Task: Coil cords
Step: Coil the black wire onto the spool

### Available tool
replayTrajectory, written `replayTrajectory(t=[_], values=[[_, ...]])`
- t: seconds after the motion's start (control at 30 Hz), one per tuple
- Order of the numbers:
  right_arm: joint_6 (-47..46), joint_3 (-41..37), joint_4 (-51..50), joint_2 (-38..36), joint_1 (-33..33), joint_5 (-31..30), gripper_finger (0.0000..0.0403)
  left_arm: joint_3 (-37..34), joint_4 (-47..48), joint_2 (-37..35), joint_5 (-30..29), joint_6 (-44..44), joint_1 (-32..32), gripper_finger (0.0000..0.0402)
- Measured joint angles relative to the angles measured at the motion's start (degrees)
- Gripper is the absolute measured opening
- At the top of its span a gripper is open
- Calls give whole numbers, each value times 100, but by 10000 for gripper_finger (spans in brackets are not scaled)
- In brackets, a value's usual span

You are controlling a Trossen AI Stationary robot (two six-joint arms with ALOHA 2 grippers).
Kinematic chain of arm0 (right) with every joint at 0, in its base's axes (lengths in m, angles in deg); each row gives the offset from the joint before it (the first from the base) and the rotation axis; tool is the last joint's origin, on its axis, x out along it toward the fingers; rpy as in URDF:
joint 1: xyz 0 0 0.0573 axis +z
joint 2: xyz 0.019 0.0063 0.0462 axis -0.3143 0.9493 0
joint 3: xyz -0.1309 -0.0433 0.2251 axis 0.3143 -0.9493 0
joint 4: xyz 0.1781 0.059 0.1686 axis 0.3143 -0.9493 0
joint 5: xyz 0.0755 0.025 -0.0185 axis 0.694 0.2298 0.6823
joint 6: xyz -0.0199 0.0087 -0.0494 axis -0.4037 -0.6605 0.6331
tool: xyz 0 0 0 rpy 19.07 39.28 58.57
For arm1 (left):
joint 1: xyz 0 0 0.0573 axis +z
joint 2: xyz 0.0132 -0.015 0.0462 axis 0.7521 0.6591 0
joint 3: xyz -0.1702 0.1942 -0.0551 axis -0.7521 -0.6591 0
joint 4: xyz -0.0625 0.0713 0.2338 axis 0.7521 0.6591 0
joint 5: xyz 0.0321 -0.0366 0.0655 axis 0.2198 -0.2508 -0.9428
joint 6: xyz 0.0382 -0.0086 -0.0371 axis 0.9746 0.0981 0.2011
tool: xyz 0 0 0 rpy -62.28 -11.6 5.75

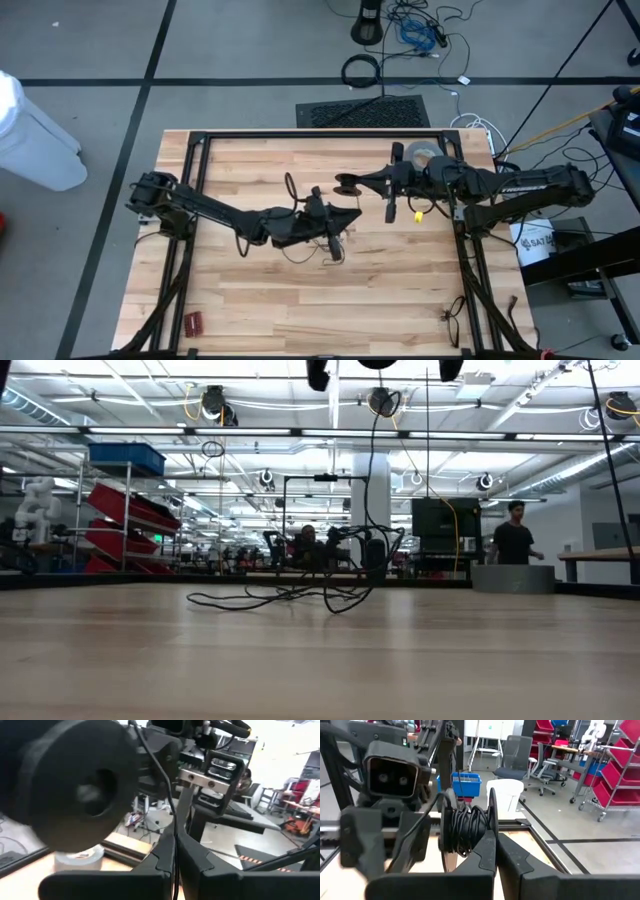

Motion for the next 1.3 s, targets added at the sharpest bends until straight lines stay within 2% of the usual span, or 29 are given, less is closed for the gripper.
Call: replayTrajectory(t=[0.17, 0.37, 0.67, 0.87, 1.07, 1.3], values=[[90, 0, 23, 35, -15, 4, 0, 565, 204, 370, 344, 33, 115, 20], [94, 0, -6, 33, -15, 162, 0, 1062, 1211, 566, 356, -149, 328, 20], [94, 0, -200, 31, -22, 100, 0, 1078, 1289, 562, 380, -474, 516, 20], [72, 0, -333, 24, -65, 131, 0, 1076, 991, 562, 378, -615, 519, 20], [62, 0, -398, 6, -85, 182, 0, 1076, 1490, 562, 371, -750, 555, 20], [-57, 0, -478, -68, -85, 175, 0, 1076, 1566, 560, 349, -752, 555, 20]])
